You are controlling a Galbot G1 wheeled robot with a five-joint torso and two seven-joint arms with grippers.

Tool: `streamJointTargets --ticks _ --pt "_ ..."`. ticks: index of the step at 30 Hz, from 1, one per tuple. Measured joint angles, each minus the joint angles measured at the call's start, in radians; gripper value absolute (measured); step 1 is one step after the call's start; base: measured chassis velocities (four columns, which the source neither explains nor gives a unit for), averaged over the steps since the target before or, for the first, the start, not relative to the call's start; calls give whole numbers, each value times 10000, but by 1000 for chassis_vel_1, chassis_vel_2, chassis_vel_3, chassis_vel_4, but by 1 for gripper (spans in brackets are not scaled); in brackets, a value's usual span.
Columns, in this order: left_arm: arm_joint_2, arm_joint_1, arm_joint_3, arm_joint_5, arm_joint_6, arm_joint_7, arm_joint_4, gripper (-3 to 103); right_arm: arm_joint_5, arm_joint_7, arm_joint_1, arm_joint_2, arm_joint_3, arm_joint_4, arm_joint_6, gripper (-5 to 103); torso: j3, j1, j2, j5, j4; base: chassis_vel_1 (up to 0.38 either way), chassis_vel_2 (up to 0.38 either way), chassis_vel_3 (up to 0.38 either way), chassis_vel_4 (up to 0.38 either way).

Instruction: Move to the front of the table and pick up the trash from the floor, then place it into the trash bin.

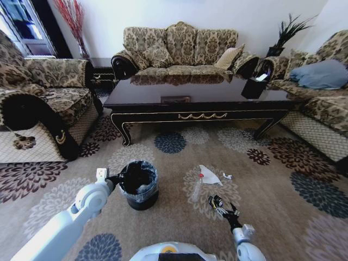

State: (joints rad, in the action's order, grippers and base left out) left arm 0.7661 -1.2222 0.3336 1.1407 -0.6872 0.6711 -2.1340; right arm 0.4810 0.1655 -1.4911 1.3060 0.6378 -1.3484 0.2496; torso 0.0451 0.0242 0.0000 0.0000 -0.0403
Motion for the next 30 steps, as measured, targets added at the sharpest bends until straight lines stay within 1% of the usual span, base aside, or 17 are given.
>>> streamJointTargets --ticks 8,9,10,11,12,17,18,20,21,22,23,24,25,29,30 --pt "-7 -51 32 -11 -1 -34 -46 4 63 -44 559 8 -132 859 3 100 0 0 0 1 2 0 0 0 0" --pt "49 46 35 -104 -3 -78 42 4 101 -65 596 2 -180 970 3 102 0 0 0 0 2 0 0 0 0" --pt "115 142 35 -107 -3 -78 103 4 118 -67 620 4 -209 1056 -2 98 1 0 0 0 0 0 0 0 0" --pt "115 142 35 -107 -3 -78 103 4 118 -67 620 4 -209 1056 -2 98 1 0 0 0 0 0 0 0 0" --pt "129 163 35 -107 -3 -78 116 4 121 -68 632 7 -214 1092 -4 95 1 0 0 0 -1 0 0 0 0" --pt "213 346 -110 -101 9 -75 171 4 170 -85 790 66 -290 1388 -32 94 1 0 1 1 -3 0 0 0 0" --pt "232 380 -160 -100 10 -39 181 4 209 -113 832 76 -331 1394 -68 92 0 0 0 0 -1 0 0 0 0" --pt "241 396 -186 -93 11 -25 193 4 222 -155 896 95 -380 1428 -98 82 1 0 0 0 0 0 0 0 0" --pt "241 396 -186 -93 11 -25 193 4 222 -155 896 95 -380 1428 -98 82 1 0 0 0 0 0 0 0 0" --pt "240 397 -188 -91 15 -24 194 4 223 -176 930 101 -400 1458 -110 76 1 0 0 0 1 0 0 0 0" --pt "238 397 -188 -87 18 -24 194 4 224 -186 952 106 -421 1485 -114 76 1 0 0 0 1 0 0 0 0" --pt "236 397 -188 -83 20 -23 195 4 224 -193 964 108 -437 1508 -115 71 1 0 0 0 1 0 0 0 0" --pt "236 397 -188 -83 20 -23 195 4 224 -193 964 108 -437 1508 -115 71 1 0 0 0 1 0 0 0 0" --pt "257 403 -168 -90 42 64 192 4 214 -194 954 136 -480 1540 -106 48 0 0 0 -1 0 0 0 0 0" --pt "257 403 -168 -90 42 64 192 4 214 -194 954 136 -480 1540 -106 48 0 0 0 -1 0 0 0 0 0"
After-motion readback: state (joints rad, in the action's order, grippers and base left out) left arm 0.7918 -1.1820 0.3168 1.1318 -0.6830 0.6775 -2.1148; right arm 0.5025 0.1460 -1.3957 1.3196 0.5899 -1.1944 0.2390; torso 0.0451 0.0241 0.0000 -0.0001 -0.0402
